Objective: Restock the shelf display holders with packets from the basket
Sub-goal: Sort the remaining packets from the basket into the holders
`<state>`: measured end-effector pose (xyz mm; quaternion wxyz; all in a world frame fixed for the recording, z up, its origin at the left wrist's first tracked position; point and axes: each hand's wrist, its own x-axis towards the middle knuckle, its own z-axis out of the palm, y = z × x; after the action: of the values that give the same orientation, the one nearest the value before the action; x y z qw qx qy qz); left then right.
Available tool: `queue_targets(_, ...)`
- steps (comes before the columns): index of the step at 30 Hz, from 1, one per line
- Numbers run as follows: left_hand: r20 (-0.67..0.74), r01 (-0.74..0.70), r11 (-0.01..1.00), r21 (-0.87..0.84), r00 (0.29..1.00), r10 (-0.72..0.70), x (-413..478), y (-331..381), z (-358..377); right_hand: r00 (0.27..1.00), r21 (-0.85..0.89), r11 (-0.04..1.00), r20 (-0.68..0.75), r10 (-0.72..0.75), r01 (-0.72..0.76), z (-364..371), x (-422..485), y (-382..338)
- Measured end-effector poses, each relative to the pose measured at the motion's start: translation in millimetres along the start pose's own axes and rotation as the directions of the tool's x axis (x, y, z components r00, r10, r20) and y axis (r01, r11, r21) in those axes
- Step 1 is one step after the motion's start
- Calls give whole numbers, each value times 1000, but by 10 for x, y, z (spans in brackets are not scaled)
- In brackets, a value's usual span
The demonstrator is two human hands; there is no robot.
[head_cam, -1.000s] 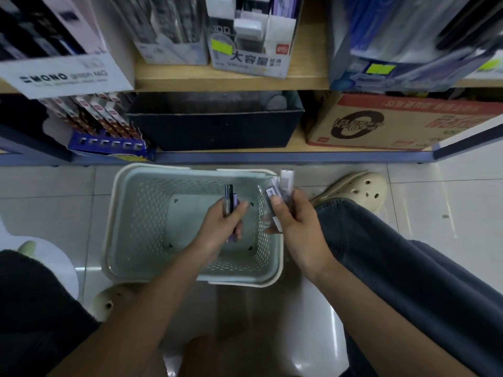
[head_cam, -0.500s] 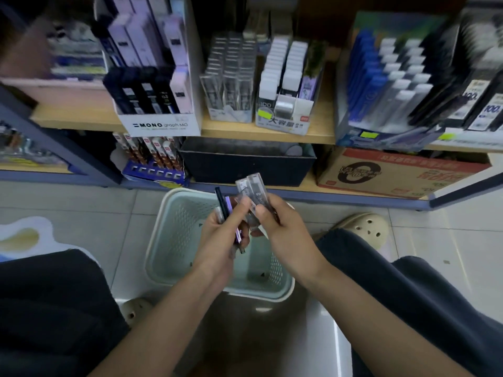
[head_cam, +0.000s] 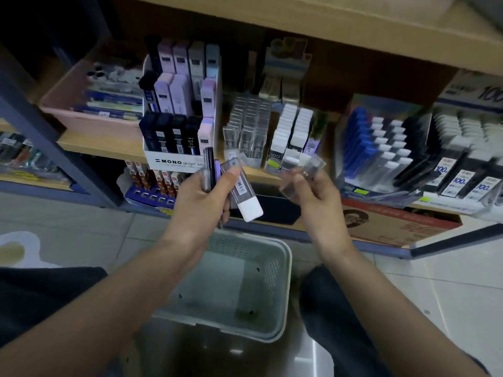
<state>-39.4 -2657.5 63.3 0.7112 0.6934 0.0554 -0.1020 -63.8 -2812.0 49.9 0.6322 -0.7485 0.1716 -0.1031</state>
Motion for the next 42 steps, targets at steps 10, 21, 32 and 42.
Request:
queue_targets(10, 9, -119, 986, 115, 993, 119, 280, 332, -366, 957, -306, 908, 131, -257, 286, 314, 562, -223)
queue_targets(21, -66, -35, 999, 36, 997, 37, 450, 304, -456, 954, -309, 904, 152, -258, 294, 531, 756, -344)
queue_targets(32, -75, -13, 1000, 12, 997, 14, 525, 347, -485, 889, -682, 581, 259, -377, 445, 517, 902, -444)
queue_targets(42, -51, -3, 1000, -11, 999, 2, 559, 352, -409, 897, -738, 515, 308, -316, 435, 627, 952, -381)
